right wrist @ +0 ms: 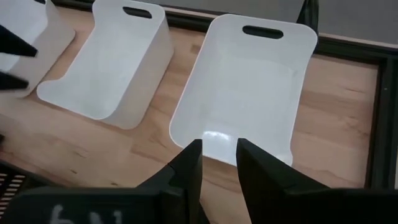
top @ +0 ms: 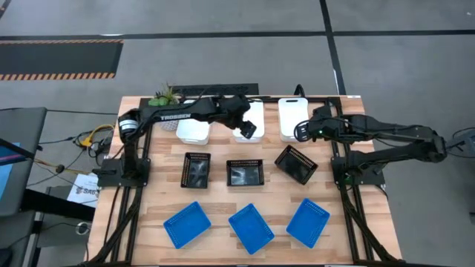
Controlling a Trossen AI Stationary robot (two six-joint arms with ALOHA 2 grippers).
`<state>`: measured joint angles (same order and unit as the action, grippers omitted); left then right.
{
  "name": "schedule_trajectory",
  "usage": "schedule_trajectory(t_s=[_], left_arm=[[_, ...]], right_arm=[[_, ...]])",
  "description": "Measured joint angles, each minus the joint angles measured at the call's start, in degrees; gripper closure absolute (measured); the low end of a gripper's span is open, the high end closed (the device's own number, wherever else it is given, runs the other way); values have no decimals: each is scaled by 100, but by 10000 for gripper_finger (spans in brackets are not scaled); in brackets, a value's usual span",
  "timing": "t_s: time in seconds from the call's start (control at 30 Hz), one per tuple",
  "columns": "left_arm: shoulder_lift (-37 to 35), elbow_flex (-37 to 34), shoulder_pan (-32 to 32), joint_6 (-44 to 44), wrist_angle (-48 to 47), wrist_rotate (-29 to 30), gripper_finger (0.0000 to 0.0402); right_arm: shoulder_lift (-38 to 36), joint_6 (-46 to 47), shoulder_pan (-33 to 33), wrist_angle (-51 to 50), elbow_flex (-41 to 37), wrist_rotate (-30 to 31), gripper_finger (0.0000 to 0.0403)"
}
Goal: Stack baskets by color
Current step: Stack the middle white bin on the left white bin
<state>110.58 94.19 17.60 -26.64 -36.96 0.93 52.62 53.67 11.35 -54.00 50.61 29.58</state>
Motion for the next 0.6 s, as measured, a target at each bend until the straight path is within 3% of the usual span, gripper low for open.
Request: schedule_trajectory(t_s=[0.27, 0.37, 0.47, 0.6], left_arm=[[119, 54, -319, 1623, 54, 81, 139], [119, 46, -422, 2103, 37, 363, 139], [129, 46, -456, 2431, 54, 674, 139], [231, 33, -389, 2411, -26, 589, 139]], right_arm=[[-11, -11, 0, -98, 0, -2, 281], [-11, -13, 0, -137, 0, -2, 280], [-13, -13, 0, -133, 0, -2, 280], [-13, -13, 0, -131, 0, -1, 280]])
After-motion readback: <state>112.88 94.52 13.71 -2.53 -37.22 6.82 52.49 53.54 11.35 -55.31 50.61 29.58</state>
